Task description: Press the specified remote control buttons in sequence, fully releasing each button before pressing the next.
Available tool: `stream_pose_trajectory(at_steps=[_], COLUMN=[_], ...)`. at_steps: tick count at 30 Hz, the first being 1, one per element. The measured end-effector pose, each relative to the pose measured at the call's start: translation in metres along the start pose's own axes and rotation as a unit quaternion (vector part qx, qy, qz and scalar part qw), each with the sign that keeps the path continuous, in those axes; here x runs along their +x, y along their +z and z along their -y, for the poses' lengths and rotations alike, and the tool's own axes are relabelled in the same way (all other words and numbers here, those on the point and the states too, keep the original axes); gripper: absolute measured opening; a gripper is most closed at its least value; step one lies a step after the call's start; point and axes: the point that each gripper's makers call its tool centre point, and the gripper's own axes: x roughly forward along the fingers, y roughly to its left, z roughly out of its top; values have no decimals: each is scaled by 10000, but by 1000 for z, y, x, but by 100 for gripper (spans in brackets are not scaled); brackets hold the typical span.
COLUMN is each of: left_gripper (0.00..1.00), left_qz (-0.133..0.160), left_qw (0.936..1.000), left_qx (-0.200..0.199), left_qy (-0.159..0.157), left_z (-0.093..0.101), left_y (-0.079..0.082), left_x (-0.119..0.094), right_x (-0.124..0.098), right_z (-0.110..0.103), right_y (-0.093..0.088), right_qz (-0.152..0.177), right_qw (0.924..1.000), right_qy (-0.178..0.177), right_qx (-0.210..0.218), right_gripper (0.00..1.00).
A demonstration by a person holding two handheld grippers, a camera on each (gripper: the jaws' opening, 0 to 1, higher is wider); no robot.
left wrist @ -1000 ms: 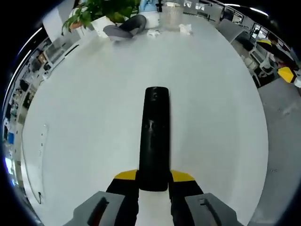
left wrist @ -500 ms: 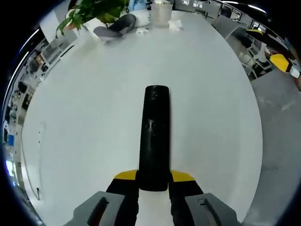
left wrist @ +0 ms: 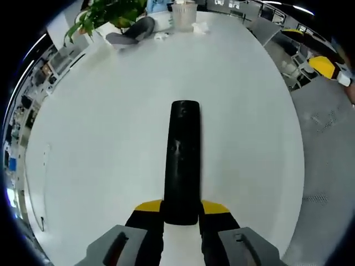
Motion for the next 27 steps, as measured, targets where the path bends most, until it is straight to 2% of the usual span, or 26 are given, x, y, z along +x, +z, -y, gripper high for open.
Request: stream_pose_trajectory(at_steps=[10,15,16,19,25,27], left_gripper=[23,23,23,23,23,23], left_qz=[29,28,33,37,-93,-117], left_qw=[10000,9999,9998,9998,9998,9994], left_qx=[-56,-122,-161,-198,-162,-297], left_qy=[18,47,57,55,68,100], left_z=[14,28,31,39,55,59], left_y=[-3,-5,-5,-7,-9,-10], left_x=[-1,-2,-2,-3,-4,-4], right_x=[0,0,-2,-3,-5,-4], right_z=[2,-5,-6,-10,-16,-16], right_y=[-3,-3,0,-1,2,2], right_qz=[-70,-79,-1,-65,19,8], right_qw=[10000,9998,9997,9989,9977,9978], right_qy=[15,170,224,376,566,568], right_qx=[23,46,105,287,367,353], right_gripper=[56,49,47,35,29,26])
